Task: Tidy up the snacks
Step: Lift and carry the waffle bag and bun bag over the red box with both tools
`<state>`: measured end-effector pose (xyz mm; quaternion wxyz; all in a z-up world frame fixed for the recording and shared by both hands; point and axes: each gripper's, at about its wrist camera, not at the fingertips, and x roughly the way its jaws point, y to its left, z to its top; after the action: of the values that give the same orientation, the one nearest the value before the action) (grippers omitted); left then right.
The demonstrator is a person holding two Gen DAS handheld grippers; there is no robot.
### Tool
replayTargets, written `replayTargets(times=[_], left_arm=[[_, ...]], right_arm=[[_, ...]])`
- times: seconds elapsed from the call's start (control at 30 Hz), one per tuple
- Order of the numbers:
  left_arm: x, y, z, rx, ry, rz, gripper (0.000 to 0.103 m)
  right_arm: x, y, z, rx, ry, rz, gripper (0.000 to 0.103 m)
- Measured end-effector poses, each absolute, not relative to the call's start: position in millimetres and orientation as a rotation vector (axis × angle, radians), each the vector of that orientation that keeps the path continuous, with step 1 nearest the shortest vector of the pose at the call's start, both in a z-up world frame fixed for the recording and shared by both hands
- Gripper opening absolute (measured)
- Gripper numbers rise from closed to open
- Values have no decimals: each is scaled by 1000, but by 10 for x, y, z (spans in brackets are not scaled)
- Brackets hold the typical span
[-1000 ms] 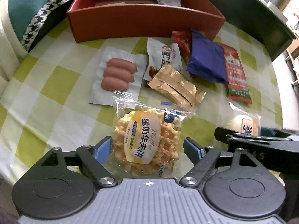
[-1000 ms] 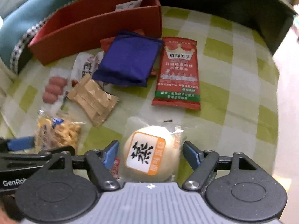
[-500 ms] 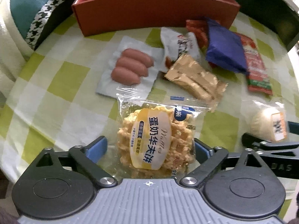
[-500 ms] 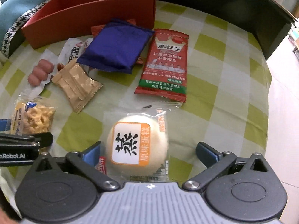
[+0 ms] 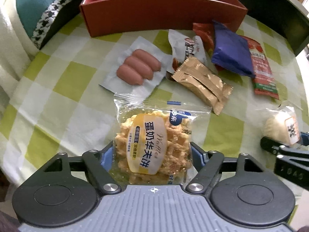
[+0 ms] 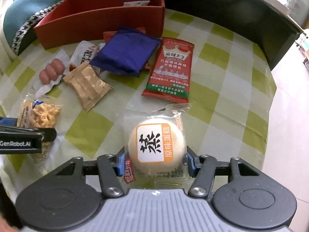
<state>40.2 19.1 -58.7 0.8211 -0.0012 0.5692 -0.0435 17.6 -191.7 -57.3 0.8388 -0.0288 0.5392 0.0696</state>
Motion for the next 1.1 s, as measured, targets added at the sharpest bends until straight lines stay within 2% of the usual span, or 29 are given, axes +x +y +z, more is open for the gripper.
replayTargets(times=[0.5,1.1], left_arm=[[271,186,-256,-48,1135,-131,80],[527,168,-85,-76,1046,-97,80]], right_arm=[[93,-1918,-303,-20,1058,176,58],[301,-1913,-135,16,999,196,58]])
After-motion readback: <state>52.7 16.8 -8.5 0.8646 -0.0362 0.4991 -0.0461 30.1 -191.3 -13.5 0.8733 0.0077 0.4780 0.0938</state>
